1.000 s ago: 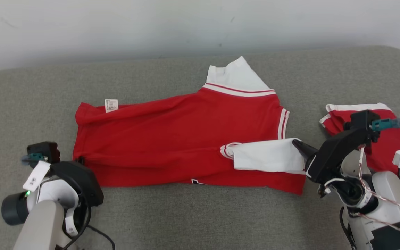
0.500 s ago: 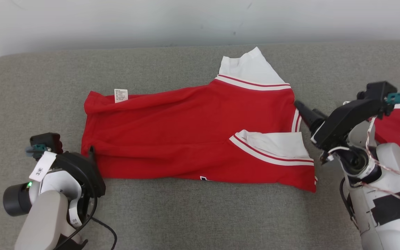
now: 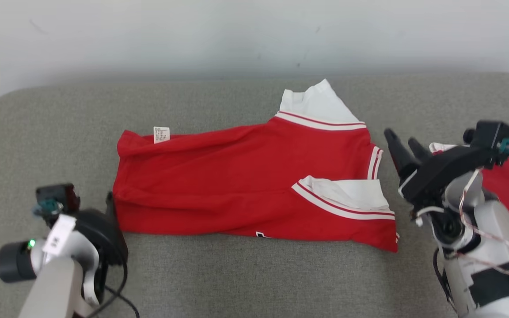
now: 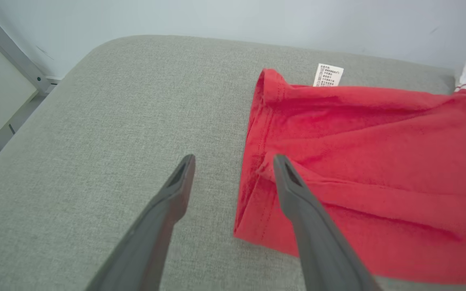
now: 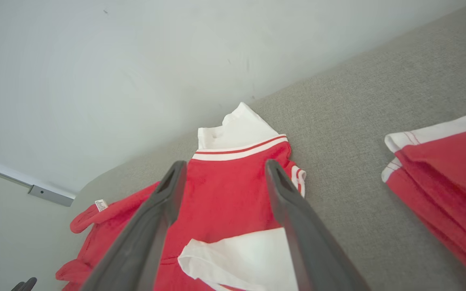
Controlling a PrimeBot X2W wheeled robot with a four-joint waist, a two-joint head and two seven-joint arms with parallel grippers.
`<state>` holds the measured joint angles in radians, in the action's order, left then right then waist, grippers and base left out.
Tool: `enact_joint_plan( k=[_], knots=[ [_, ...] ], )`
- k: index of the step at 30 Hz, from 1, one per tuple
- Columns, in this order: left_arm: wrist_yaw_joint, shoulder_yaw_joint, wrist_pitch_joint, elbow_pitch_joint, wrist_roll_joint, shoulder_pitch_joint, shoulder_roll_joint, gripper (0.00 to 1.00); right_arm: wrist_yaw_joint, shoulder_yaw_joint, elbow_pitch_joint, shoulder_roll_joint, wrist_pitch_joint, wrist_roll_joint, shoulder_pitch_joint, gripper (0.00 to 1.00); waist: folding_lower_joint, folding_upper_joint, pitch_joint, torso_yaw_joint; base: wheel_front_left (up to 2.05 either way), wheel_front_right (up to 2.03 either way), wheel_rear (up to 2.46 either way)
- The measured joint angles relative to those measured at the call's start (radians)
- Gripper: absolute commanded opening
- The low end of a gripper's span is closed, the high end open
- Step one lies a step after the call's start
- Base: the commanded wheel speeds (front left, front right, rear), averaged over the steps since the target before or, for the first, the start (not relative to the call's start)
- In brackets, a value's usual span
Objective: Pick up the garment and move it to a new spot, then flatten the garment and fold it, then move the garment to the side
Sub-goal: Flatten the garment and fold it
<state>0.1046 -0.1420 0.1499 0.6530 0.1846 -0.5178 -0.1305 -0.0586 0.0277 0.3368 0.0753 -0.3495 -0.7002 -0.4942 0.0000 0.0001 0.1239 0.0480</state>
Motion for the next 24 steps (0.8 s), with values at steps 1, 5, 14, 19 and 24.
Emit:
enact_joint_plan(
  k=[1, 5, 14, 19, 24],
  knots=[
    [-0.009, -0.006, -0.004, 0.001, -0.001, 0.015, -0.002, 1.00, 0.003, -0.005, -0.003, 0.002, 0.008, 0.011, 0.019, 1.00, 0.0000, 0.0000, -0.008, -0.001, 0.00, 0.00, 0.00],
    [-0.036, -0.034, -0.020, 0.000, -0.021, 0.084, -0.012, 1.00, 0.006, -0.029, -0.031, 0.020, 0.028, 0.057, 0.096, 1.00, -0.0001, -0.0001, -0.044, -0.009, 0.00, 0.00, 0.00],
    [-0.062, -0.073, -0.032, -0.011, -0.048, 0.170, -0.033, 1.00, -0.002, -0.066, -0.120, 0.035, 0.054, 0.122, 0.284, 1.00, -0.0001, -0.0002, -0.093, -0.046, 0.00, 0.00, 0.00],
    [-0.059, -0.079, -0.038, -0.019, -0.054, 0.178, -0.031, 1.00, -0.004, -0.083, -0.109, 0.034, 0.055, 0.134, 0.323, 1.00, -0.0001, -0.0002, -0.080, -0.057, 0.00, 0.00, 0.00],
    [-0.056, -0.086, -0.038, -0.019, -0.060, 0.175, -0.031, 1.00, -0.004, -0.096, -0.074, 0.031, 0.049, 0.139, 0.323, 1.00, 0.0000, -0.0002, -0.050, -0.060, 0.00, 0.00, 0.00]
  ],
)
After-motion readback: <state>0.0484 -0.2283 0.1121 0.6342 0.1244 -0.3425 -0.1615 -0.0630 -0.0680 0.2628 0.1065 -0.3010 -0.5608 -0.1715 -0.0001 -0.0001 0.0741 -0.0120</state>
